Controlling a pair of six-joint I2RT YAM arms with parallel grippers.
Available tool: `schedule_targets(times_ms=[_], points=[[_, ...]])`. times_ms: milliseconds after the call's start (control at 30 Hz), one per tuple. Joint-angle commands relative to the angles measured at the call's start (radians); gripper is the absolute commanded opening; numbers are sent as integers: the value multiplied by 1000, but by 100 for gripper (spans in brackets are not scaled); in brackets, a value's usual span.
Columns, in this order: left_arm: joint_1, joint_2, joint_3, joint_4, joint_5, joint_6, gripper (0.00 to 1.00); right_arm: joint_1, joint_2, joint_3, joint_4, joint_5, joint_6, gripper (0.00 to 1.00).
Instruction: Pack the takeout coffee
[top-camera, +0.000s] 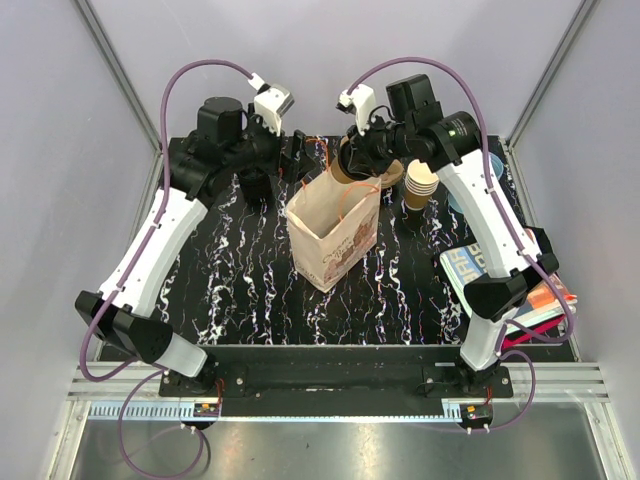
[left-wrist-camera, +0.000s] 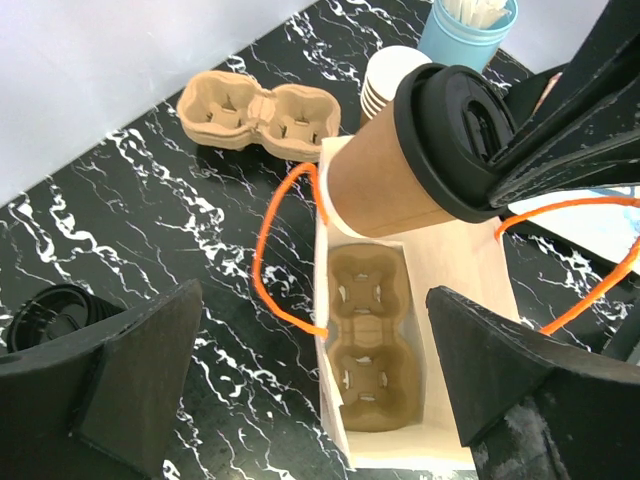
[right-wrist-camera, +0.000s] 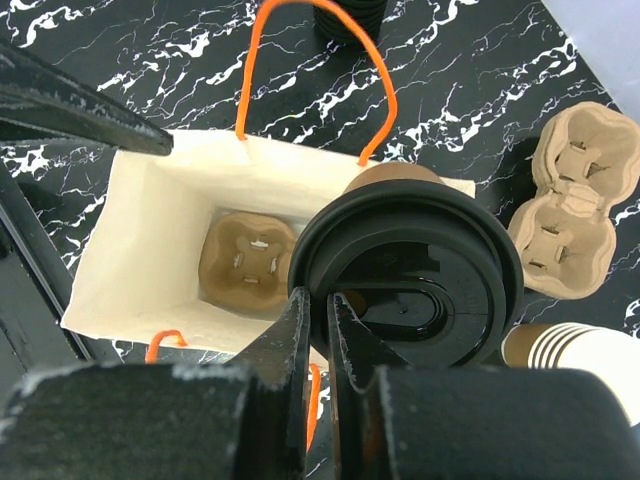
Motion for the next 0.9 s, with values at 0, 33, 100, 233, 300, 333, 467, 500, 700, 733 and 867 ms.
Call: schedule_targets(times_ms=[0,33,100,233,300,333,467,500,700,733,867], points=[[6,-17,-8,66,44,-13,99,13,23,6,-33,-21,-1,0],[4,-17,-10,64,47,-15,99,14,26,10,-35,-21,-1,0],[4,-14,-11,66,54,-16,99,13,36,10,-41,-23,-1,0],[4,-11,-17,69,35,-16,99,14,43,12,-50,-34,-3,0],[4,-14,-22,77,-5,-15,99,16,45,18,-61,-40,-2,0],[4,-17,-25,80,-16,-13,99,22,43,21,-64,-40,1,0],[4,-31,-48,100,-50,-7,99,31,7,14,-67,-50,2,0],[4,-29,-50,101,-58,-4,99,33,0,9,-64,-49,4,0],[4,-6,-40,101,-88,17,99,51,-6,-11,-67,-29,-2,0],[4,-3,-42,101,-90,19,99,52,-6,-13,-68,-26,-2,0],[6,9,-39,106,-90,23,99,59,6,-16,-65,-11,-1,0]])
